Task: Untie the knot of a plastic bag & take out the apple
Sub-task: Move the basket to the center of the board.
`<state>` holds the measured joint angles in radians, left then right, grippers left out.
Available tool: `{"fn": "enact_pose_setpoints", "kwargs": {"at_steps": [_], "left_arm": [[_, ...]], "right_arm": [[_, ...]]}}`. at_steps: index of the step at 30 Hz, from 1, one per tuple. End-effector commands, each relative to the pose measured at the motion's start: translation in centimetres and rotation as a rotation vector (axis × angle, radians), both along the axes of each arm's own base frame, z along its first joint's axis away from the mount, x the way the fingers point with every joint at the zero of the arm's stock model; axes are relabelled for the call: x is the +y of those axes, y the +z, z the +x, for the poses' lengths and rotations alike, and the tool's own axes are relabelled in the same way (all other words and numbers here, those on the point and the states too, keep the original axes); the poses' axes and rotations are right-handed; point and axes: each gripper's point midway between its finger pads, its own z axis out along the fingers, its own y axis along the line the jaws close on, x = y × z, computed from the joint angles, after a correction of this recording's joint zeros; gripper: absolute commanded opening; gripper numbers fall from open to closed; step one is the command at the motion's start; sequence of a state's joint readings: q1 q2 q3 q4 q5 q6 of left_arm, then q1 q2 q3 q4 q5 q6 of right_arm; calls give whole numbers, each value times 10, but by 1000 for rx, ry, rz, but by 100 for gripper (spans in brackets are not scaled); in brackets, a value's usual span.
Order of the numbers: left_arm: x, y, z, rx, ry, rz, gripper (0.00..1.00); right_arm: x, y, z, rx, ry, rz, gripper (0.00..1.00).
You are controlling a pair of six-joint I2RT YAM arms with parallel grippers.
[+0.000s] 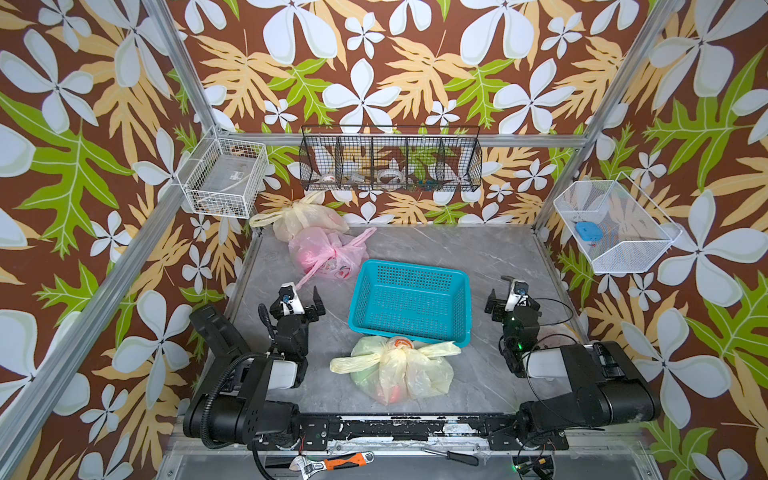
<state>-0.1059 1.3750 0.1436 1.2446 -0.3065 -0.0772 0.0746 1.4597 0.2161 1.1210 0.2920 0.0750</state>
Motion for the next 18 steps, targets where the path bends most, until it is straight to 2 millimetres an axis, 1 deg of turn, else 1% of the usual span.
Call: {"fn": "enact_pose_setpoints", "kwargs": {"at_steps": [1,4,6,7,10,12,14,15,16,18], "left_arm": [[1,7,1,-27,5,5,100],[0,9,-2,-40,-6,6,100],[-8,14,-6,-66,-56,18,100],[-8,17,-9,-78,-58,18,100],[-4,32,-16,-96,-37,13,100],[-4,41,-14,-75,-32,8,98],[-4,58,-12,-91,-28,-51,97],[-8,65,-10,-104,-51,-77,97],[-16,72,-7,-111,-95,-108,95],[-30,76,2,-85,-159,-183,93]], "right_arm": [[0,4,1,-17,-2,5,99],[0,4,0,-18,-3,5,99],[0,4,1,-17,-4,5,99],[0,4,1,-18,-4,5,99],[0,4,1,-17,-3,5,99],[0,4,1,-18,-3,5,99],[0,4,1,-17,-4,5,99],[0,4,1,-17,-4,4,99],[0,4,1,-19,-4,5,99],[0,4,1,-16,-3,5,99]]}}
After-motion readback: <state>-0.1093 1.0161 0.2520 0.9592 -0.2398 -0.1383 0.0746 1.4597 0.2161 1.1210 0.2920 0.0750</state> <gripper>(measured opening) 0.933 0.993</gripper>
